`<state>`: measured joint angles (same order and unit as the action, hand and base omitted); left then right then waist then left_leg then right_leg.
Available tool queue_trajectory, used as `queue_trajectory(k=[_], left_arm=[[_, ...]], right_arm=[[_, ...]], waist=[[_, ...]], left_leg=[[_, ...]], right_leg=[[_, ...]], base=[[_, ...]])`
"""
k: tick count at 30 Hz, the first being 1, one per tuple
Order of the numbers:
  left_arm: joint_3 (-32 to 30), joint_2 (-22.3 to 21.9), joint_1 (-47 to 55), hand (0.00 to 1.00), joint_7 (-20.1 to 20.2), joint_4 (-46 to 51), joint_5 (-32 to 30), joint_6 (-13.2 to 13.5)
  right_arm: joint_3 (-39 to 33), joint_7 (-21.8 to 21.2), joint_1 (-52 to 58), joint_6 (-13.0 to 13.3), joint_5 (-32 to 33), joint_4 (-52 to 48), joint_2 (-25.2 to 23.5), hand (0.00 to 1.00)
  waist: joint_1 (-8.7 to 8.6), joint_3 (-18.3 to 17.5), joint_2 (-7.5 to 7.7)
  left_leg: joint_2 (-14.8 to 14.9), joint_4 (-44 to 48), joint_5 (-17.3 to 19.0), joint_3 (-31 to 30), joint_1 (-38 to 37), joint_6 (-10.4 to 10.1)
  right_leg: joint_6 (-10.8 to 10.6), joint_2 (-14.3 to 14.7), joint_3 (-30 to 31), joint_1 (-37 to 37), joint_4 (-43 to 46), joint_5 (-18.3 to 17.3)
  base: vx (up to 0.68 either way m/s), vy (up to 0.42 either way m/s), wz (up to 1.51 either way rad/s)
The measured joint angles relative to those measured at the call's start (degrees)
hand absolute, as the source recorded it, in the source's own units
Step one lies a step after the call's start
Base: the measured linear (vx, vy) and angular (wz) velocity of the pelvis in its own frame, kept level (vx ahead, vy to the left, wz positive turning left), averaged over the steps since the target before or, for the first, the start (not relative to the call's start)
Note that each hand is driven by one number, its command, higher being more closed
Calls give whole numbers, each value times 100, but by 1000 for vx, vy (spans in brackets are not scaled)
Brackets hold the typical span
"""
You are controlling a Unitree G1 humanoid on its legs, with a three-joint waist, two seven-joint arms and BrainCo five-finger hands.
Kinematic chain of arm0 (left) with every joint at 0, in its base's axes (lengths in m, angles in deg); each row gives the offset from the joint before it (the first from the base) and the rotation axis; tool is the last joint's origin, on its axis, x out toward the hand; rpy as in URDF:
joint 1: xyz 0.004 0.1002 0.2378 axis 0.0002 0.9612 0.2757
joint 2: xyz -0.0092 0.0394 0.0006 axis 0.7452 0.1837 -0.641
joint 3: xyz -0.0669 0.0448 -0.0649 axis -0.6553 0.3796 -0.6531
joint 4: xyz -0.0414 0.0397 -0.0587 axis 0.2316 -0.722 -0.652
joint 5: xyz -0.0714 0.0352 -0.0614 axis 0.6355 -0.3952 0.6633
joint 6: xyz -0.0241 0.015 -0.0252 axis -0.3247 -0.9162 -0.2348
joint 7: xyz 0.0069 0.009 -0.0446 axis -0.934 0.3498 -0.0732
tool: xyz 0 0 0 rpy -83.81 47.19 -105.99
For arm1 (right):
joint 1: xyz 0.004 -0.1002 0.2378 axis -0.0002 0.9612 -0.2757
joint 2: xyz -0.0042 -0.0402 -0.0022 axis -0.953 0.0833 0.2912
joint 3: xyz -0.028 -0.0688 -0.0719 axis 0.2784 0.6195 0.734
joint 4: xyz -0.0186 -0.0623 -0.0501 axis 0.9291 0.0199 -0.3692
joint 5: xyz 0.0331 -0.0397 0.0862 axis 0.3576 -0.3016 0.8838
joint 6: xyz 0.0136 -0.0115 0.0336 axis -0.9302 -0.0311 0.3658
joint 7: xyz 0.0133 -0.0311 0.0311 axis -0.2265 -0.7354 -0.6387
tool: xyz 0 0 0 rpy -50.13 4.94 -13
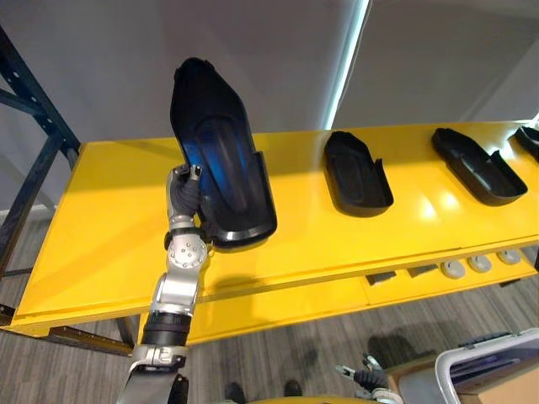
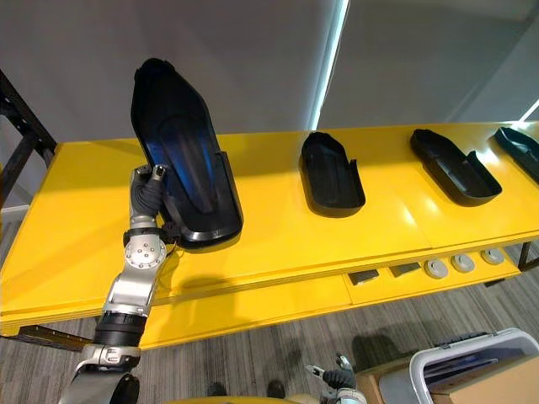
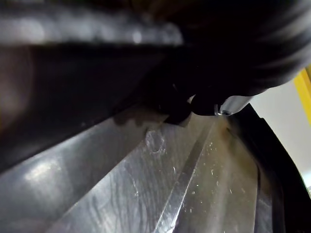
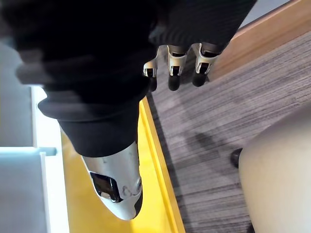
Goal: Walk over and take plastic housings, then place them on the shelf
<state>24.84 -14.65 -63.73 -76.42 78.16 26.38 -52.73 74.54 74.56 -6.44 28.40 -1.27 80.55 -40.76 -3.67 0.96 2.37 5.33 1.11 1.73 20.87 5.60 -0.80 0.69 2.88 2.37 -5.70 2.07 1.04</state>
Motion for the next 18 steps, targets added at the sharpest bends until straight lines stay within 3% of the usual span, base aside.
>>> queue_trajectory(k=[12,18], left_arm=[[-115,79,-581,100,31,-528,-6,-308],[-287,329,-637,100,261,-625,-87,-363]], right_arm=[[4,-41,5,3,2,-313,9,0],[11,-53,7,5,3,-421,10,0]], waist=[[115,249,-52],[133,342,-70]], left_leg=[[224,434,147,108,471,-6],[343,733,167,113,726,-24]], right_leg=[[-1,113,242,-301,-35,239],[47,158,284,-375,-136,271]], base=[[-51,0,-6],[-49,-48,-2]])
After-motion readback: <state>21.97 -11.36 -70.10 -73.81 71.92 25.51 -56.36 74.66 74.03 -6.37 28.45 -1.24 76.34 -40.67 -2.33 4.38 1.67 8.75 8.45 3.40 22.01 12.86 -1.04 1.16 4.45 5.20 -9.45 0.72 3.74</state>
